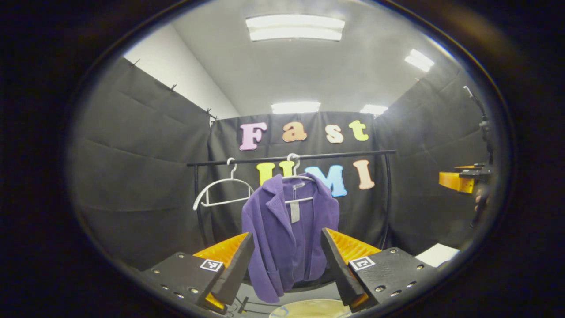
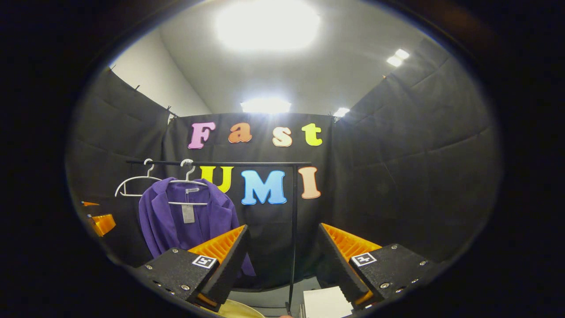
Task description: Grasp the clothes on the hanger with both hands and then place them into the laundry hamper below.
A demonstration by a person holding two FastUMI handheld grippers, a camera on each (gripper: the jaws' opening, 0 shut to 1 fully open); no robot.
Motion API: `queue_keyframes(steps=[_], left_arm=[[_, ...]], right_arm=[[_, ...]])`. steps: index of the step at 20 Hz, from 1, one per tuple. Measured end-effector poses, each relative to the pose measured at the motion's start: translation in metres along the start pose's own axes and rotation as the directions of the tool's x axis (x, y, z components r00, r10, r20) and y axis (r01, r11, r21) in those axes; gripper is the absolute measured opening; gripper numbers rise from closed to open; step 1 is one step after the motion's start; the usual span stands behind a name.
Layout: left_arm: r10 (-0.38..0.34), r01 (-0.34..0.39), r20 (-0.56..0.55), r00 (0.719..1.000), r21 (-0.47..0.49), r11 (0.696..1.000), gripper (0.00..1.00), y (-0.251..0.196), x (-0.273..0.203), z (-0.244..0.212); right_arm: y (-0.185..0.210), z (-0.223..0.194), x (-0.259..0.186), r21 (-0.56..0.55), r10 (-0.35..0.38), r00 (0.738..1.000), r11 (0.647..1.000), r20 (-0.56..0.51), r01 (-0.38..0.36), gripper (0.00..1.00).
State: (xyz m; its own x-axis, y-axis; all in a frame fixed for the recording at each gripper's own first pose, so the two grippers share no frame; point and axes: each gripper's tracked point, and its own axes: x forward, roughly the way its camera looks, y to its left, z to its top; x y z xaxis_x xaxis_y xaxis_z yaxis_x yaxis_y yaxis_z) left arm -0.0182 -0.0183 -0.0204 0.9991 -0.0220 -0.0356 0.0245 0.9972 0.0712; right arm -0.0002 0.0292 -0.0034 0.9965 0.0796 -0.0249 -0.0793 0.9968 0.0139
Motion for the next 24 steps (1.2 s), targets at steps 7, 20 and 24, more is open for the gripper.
queue_keyframes(steps=[7, 20, 24], left_arm=[[-0.039, 0.044, -0.050, 0.998, 0.097, 0.994, 0.88, -0.030, -0.017, -0.020], [-0.016, 0.008, -0.139, 0.990, -0.062, 0.998, 0.87, -0.038, 0.034, -0.033], [0.051, -0.060, -0.159, 0.986, -0.050, 0.997, 0.87, -0.028, 0.075, -0.032]], right_arm=[[0.014, -0.001, 0.006, 0.003, 0.039, 0.999, 0.999, -0.032, -0.039, 0.95], [0.048, -0.012, 0.062, 0.010, 0.156, 0.987, 0.988, -0.039, -0.155, 0.92], [0.074, -0.018, 0.114, 0.071, 0.231, 0.972, 0.971, -0.044, -0.228, 0.95]])
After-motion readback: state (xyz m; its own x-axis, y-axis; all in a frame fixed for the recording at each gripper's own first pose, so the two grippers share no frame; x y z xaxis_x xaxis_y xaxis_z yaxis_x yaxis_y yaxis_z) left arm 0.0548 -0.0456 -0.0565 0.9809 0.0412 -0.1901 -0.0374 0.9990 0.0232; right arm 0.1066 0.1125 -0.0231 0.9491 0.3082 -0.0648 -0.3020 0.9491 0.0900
